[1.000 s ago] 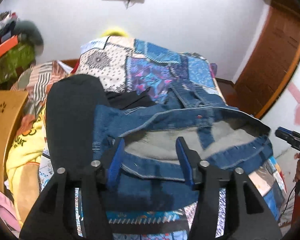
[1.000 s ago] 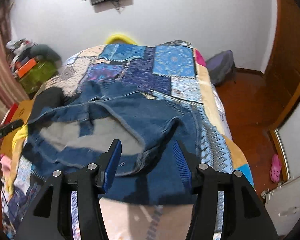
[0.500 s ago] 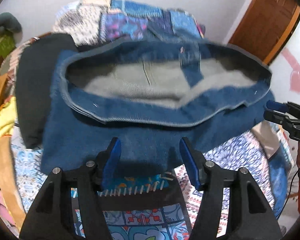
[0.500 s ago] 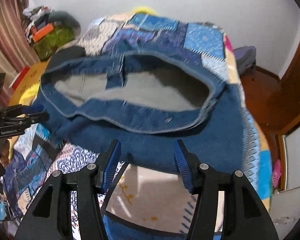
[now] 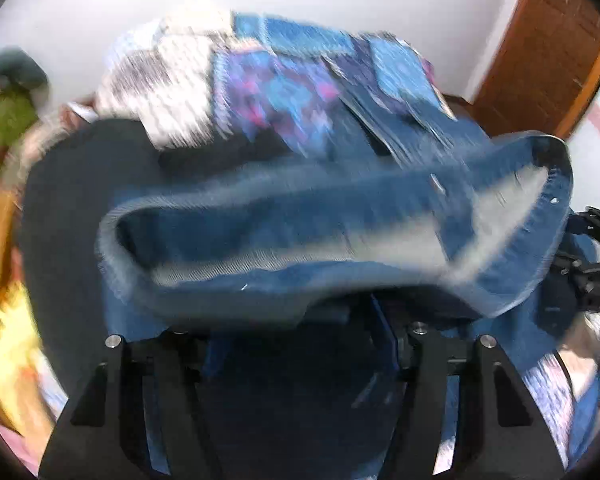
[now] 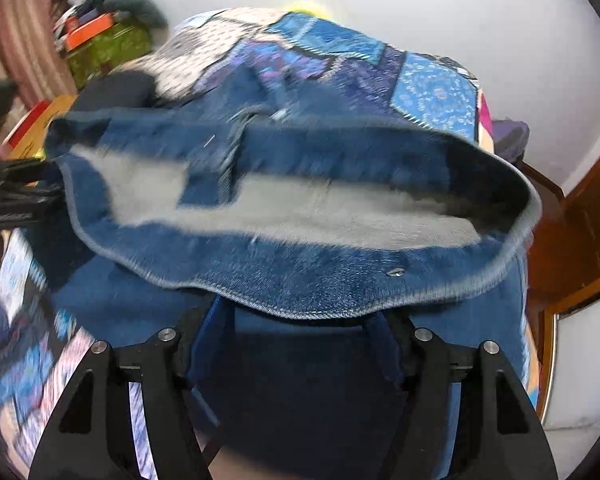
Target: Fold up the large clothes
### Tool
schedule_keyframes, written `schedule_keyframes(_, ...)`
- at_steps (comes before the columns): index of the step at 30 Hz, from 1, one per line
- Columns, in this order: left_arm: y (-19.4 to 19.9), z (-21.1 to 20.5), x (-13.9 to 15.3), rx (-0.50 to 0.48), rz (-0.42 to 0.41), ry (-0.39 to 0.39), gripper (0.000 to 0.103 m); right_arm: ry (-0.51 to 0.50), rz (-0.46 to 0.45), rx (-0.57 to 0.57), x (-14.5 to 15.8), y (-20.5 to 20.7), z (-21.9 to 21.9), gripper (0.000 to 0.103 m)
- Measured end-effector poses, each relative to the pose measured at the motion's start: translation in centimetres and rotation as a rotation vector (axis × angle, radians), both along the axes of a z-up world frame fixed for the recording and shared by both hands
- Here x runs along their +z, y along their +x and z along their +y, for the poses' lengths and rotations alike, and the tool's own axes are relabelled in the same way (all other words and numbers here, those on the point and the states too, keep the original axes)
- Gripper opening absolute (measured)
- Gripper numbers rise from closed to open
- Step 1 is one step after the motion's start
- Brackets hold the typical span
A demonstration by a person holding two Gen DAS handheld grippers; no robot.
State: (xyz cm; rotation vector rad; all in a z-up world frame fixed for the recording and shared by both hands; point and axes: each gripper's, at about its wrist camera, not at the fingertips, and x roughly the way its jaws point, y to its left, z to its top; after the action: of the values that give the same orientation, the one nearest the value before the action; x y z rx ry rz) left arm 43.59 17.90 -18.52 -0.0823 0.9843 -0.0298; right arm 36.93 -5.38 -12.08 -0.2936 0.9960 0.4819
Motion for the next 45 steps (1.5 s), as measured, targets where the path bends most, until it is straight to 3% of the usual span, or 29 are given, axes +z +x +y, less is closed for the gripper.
schedule_keyframes(4,2.8,1.8,1.5,0.100,-0.056,0.052,0.060,0.026,-0.089,-0.198,1.9,3.6,-1.2,0.063)
schedule_keyframes(7,3.2,3.1,2.6,0.165,-0.092,0.038,0.060,0.085,-0.084,-0.250,3.0,4.4,-2.3,0.063)
schedule_keyframes(10,2.3,3.4,3.2,0.152,-0.107,-0.016,0.060,0.122,-0.069,-0.223,3.4,3.3,-2.5,0.063)
schedule_keyframes(16,-0.6,1.2,3.8,0.102,-0.107,0.014,0.060,0.031,-0.075,-0.098,3.0,-0.3,-0.5,0.063)
schedule_keyframes(22,-4.4,-0.8,4.9,0.076,-0.123,0.025,0.060,0.012,-0.078,-0.020,3.6,-3.7,0.3,0.063)
schedule_keyframes(26,-7.2,-1.1,5.6,0.096,-0.133,0.006,0.067,0.003,-0.094,0.005,4.2,-6.1,0.5,0.063)
schedule_keyframes(32,-11.3,0.5,5.3,0.202,-0.129,-0.105,0.080,0.019,-0.075,0.003,4.1,-7.7,-0.1,0.064)
schedule_keyframes(38,-14.5,3.3,2.9,0.352,-0.113,-0.181,0.080,0.003,-0.054,-0.027,3.4,-8.5,-0.8,0.064)
schedule_keyframes(41,-15.5,4.6,0.8,0.410,-0.076,-0.281,0.080,-0.015,-0.049,-0.037,3.0,-8.9,-1.2,0.064)
schedule_keyframes(45,-15.8,5.6,-3.1,0.485,-0.020,-0.498,0.080,-0.033,-0.034,-0.049,2.1,-8.7,-1.5,0.064)
